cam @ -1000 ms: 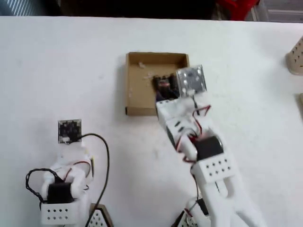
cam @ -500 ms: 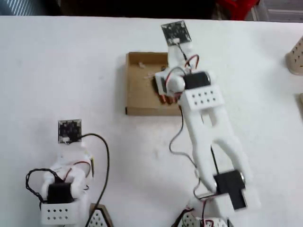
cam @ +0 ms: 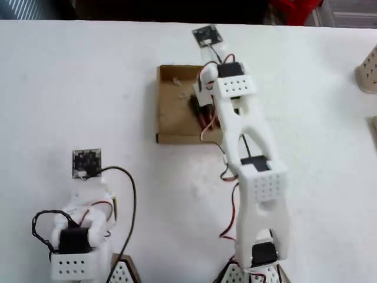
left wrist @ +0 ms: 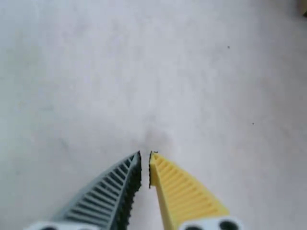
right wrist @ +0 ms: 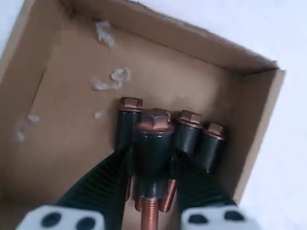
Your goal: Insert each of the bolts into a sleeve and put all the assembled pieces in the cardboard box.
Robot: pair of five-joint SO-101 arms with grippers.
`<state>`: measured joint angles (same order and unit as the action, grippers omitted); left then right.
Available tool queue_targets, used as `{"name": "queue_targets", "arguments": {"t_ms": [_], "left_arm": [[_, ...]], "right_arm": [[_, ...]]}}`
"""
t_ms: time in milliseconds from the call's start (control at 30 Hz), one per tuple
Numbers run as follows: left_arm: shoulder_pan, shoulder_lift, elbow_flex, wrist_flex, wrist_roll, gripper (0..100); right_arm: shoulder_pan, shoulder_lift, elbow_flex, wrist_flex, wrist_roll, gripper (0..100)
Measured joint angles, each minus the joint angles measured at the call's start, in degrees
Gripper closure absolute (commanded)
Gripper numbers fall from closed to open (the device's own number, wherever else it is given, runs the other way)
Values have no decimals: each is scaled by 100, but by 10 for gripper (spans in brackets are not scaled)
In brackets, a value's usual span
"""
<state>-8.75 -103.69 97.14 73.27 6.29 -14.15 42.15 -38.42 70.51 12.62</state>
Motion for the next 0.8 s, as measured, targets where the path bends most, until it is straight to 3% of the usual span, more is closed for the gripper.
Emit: {"name": "queue_targets", "arguments": {"t_ms": [167,367,800], "left_arm": [[0,0,0,0,0,932],[0,0,0,0,0,932],[0,0,0,0,0,932]], "right_arm": [[9,958,-1169,413,53,964],[-9,1653,-2532,1046,62,810],[9,1952,-4976,2778,79,804]]}}
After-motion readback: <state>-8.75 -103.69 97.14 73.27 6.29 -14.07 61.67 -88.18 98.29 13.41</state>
